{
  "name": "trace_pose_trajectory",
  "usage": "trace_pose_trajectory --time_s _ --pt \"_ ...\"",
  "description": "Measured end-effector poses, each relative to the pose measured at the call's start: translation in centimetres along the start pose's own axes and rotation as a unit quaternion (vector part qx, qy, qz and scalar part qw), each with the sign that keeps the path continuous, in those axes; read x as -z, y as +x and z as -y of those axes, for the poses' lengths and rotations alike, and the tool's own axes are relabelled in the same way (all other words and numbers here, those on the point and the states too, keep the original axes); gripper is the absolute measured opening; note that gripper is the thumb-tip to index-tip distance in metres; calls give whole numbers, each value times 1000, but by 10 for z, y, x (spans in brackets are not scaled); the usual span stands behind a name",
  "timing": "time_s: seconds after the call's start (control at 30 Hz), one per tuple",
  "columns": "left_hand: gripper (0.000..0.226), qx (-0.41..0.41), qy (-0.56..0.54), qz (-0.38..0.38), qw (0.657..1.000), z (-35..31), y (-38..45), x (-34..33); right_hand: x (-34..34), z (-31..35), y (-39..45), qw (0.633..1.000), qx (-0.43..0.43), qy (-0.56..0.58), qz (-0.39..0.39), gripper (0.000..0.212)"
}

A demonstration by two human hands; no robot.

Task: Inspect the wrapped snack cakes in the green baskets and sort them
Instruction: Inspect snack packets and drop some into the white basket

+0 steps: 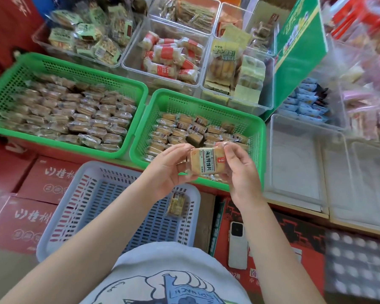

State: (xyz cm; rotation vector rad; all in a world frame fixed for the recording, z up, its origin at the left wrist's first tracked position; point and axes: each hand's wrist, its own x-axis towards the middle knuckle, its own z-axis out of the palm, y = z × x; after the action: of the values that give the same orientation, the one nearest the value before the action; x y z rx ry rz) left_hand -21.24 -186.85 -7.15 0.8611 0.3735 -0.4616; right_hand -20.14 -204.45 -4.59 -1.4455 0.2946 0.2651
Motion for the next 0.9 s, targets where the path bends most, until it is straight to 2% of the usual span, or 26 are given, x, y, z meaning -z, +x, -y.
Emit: trace_pose_trajectory --time_s 0.1,0.17,0.23,0.33,0.4,0.5,0.57,0.63,0.7,0.77,0.83,0.9 --pt "10 1 -22 29 999 2 -11 -4 1 7 -9 991 -23 124 33 24" --pt "11 -12 -25 21 999 5 -21 -10 1 11 -22 986 -22 160 36 24" --pt "14 -18 -28 -9 999 6 -20 -11 -2 8 -23 993 -8 120 8 20" --pt "19 -28 -20 -29 999 9 -27 -12 4 -1 -26 991 98 -56 -69 16" --pt "16 -32 -19 -36 999 11 -32 -13 12 -5 -26 954 210 -187 -98 15" --pt "7 -40 4 -59 997 15 -39 -16 20 -8 -27 850 374 -348 -129 17" --pt "6 -50 35 -70 996 17 -43 -21 21 -10 -30 798 424 -398 -158 19" --pt "9 -66 83 -71 992 18 -46 -26 21 -11 -32 781 436 -411 -178 19" --pt "12 -93 161 -78 979 18 -49 -29 20 -9 -36 811 411 -376 -179 17" --pt "12 -127 261 -87 953 17 -52 -29 18 -6 -38 875 338 -302 -169 15" --pt "11 -155 336 -82 926 18 -55 -28 12 -3 -40 947 212 -174 -165 13" --pt "9 -175 358 -72 914 19 -58 -27 5 -1 -42 982 89 -18 -165 13"
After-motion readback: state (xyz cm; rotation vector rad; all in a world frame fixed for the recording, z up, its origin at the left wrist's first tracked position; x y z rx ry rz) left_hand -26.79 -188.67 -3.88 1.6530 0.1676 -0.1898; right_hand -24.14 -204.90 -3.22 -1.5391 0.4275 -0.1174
